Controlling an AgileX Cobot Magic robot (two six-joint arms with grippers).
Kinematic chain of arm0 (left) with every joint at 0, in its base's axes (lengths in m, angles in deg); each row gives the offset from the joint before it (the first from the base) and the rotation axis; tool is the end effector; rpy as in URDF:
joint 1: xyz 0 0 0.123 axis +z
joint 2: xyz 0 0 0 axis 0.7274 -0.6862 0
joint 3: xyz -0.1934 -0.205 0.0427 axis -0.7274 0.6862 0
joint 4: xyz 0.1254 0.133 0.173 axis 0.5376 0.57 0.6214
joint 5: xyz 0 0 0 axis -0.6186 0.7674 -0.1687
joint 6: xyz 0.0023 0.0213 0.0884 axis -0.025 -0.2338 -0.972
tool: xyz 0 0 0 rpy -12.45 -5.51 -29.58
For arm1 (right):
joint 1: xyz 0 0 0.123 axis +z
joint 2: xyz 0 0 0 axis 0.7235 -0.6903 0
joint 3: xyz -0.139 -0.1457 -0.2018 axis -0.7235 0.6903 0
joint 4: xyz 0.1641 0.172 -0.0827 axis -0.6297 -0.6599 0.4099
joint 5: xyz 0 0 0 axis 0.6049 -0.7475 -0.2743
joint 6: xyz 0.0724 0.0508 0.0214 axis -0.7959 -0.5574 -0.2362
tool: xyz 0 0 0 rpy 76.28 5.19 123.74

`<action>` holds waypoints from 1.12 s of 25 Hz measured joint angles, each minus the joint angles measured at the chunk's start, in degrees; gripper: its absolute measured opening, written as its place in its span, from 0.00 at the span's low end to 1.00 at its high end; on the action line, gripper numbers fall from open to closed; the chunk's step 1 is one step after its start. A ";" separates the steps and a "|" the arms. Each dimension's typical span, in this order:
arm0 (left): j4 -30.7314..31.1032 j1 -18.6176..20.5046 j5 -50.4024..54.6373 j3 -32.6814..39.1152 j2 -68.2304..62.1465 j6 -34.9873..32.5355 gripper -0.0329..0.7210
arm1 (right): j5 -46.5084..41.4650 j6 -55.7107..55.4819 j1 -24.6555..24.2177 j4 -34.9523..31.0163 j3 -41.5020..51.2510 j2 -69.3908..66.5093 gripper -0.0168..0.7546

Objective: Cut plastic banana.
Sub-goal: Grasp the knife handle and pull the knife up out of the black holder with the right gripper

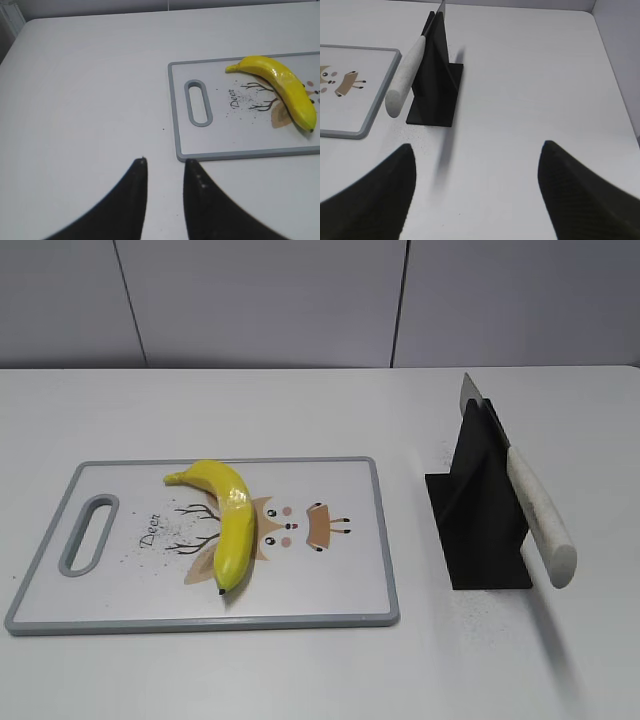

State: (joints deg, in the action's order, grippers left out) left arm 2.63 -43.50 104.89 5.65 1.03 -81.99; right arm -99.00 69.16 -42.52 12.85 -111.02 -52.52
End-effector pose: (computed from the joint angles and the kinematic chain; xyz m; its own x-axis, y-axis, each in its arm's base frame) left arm -0.0073 -0.0142 0.2742 -0.4709 0.1346 -0.8718 0.1565 0.9854 0.0676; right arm -0.0063 0.0060 0.2808 -0.4275 -0.0031 -0.9040 -0.1188 0.9915 0.0528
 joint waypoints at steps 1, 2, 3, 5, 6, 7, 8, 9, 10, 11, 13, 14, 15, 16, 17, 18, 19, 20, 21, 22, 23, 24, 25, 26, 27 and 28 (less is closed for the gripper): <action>0.00 0.00 0.00 0.00 0.00 0.00 0.36 | 0.00 0.00 0.00 0.00 0.00 0.00 0.76; 0.00 0.00 0.00 0.00 0.00 -0.03 0.36 | 0.00 0.00 0.00 0.00 0.00 0.00 0.76; 0.00 0.00 0.00 0.00 0.00 0.03 0.36 | 0.00 0.00 0.00 0.00 0.00 0.00 0.76; 0.00 0.00 0.00 0.00 0.00 0.04 0.36 | 0.00 0.00 0.00 -0.13 0.00 0.00 0.76; -0.12 0.00 0.00 0.00 0.00 0.04 0.36 | 0.00 0.00 0.00 -0.19 0.00 0.00 0.76; -0.17 0.00 0.00 0.00 0.00 -0.02 0.36 | 0.00 0.00 0.00 -0.24 0.00 0.00 0.76; -0.17 0.00 0.00 0.00 0.00 0.02 0.36 | 0.00 0.00 0.00 -0.24 0.00 0.00 0.76; -0.17 0.00 0.00 0.00 0.00 0.02 0.36 | 0.00 0.00 0.00 -0.35 0.00 0.00 0.76; -0.18 0.00 0.00 0.00 0.00 0.02 0.36 | 0.00 0.00 0.00 -0.67 0.00 0.00 0.76; -0.18 0.00 0.00 0.00 0.00 0.02 0.36 | 0.00 0.00 0.00 -0.92 0.00 0.00 0.76; -0.53 0.00 0.00 0.00 0.00 0.02 0.36 | 0.00 0.00 0.00 -1.12 0.00 0.00 0.76; -0.99 0.00 0.00 0.00 0.00 0.02 0.36 | 0.00 0.00 0.00 -1.12 0.00 0.00 0.76; -1.62 0.00 0.00 0.00 0.00 0.02 0.36 | -0.07 0.00 0.00 -1.12 0.00 0.00 0.76; -2.05 0.00 -0.06 0.00 0.00 0.02 0.38 | -0.47 0.00 0.00 -1.12 0.00 0.00 0.77; -2.50 0.00 -0.06 0.00 0.00 0.02 0.41 | -0.90 0.00 0.00 -1.12 -0.25 0.00 0.77; -2.84 0.00 -0.06 0.00 0.00 0.02 0.47 | -1.32 0.00 0.00 -1.21 -0.56 -0.34 0.78; -3.10 0.00 -0.10 0.00 0.00 0.02 0.53 | -1.76 0.00 0.00 -1.28 -1.05 -1.12 0.79; -3.52 0.00 -0.10 0.00 0.00 0.02 0.62 | -2.51 0.00 0.00 -1.35 -1.68 -2.10 0.80; -3.69 0.00 -0.12 0.00 0.00 0.02 0.72 | -3.20 0.00 0.00 -1.35 -2.41 -3.53 0.80; -3.82 0.00 -0.12 0.00 0.00 0.02 0.81 | -4.01 0.00 0.00 -1.35 -3.15 -5.09 0.81; -3.88 0.00 -0.18 0.00 0.00 0.02 0.87 | -4.63 0.00 0.00 -1.35 -4.17 -6.50 0.81; -3.94 0.00 -0.17 0.00 0.00 0.02 0.91 | -4.98 0.00 0.00 -1.35 -5.31 -8.25 0.81; -3.94 0.00 -0.17 0.00 0.00 0.02 0.93 | -5.38 0.00 0.00 -1.35 -6.35 -10.10 0.81; -3.94 0.00 -0.17 0.00 0.00 0.02 0.93 | -5.67 0.00 0.00 -1.35 -7.62 -12.09 0.81; -3.94 0.00 -0.17 0.00 0.00 0.02 0.93 | -6.25 0.00 0.00 -1.35 -8.89 -13.93 0.81; -3.94 0.00 -0.17 0.00 0.00 0.02 0.93 | -7.12 0.00 0.00 -1.41 -10.18 -16.32 0.80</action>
State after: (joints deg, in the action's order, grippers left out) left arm -1.31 -43.50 104.72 5.65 1.03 -81.97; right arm -106.13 69.16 -42.52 11.44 -121.19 -68.84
